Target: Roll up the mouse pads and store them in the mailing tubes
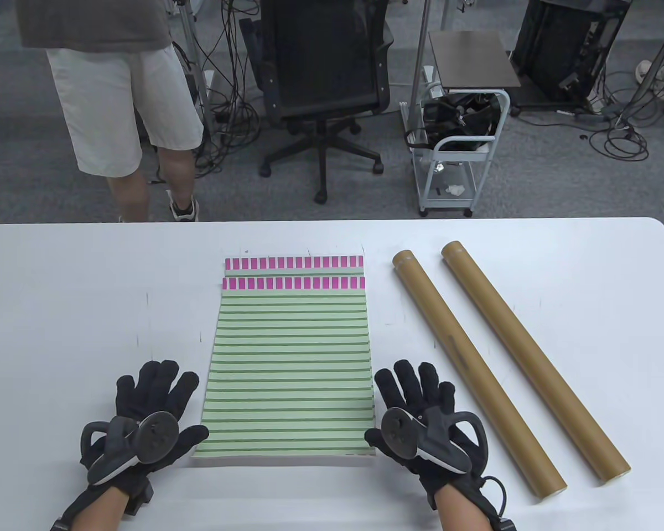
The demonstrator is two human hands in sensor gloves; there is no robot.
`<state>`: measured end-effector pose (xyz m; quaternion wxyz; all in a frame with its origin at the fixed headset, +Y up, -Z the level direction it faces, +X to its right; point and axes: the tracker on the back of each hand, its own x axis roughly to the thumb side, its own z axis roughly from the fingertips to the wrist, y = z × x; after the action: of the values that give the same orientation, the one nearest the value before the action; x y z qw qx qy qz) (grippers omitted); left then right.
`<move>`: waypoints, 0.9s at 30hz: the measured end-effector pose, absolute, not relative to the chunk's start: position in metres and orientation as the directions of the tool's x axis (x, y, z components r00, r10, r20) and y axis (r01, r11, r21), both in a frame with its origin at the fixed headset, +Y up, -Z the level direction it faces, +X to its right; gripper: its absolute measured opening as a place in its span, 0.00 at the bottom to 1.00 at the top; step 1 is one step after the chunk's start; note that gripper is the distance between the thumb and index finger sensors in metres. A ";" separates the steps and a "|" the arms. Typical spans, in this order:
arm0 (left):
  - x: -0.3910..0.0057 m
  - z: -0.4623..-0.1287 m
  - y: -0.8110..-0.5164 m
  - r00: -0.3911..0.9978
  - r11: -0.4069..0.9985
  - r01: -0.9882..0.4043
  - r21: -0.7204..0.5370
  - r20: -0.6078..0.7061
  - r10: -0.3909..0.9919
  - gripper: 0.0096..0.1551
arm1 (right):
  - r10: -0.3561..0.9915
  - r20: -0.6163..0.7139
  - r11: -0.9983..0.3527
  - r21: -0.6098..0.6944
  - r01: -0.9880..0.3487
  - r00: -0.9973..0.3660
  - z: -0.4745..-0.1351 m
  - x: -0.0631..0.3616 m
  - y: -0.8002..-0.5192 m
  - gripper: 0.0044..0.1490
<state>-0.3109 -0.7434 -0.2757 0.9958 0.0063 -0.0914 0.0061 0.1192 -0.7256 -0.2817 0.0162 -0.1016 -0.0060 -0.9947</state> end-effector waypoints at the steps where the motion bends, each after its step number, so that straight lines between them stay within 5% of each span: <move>1: -0.311 -0.276 -0.744 0.984 1.000 -0.015 0.007 0.179 0.013 0.56 | -0.034 0.167 -0.999 0.003 0.035 -0.985 -0.284 0.125 -0.725 0.64; 7: -0.313 -0.276 -0.747 0.984 1.000 -0.021 -0.014 0.179 0.023 0.56 | -0.178 -0.055 -0.978 0.125 0.170 -0.983 -0.300 0.171 -0.735 0.64; 16: -0.320 -0.279 -0.747 0.987 0.998 -0.051 -0.027 0.151 0.055 0.56 | -0.264 -0.275 -0.947 0.257 0.194 -0.925 -0.316 0.218 -0.756 0.66; 27: -0.327 -0.283 -0.753 0.991 0.996 -0.051 -0.069 0.121 0.059 0.54 | -0.265 -0.357 -0.949 0.260 0.177 -0.896 -0.324 0.238 -0.774 0.63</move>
<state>-0.3268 -0.7534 -0.2825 0.9972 -0.0330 -0.0616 0.0276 0.2381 -0.7743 -0.3240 0.1143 0.1977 -0.1112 -0.9672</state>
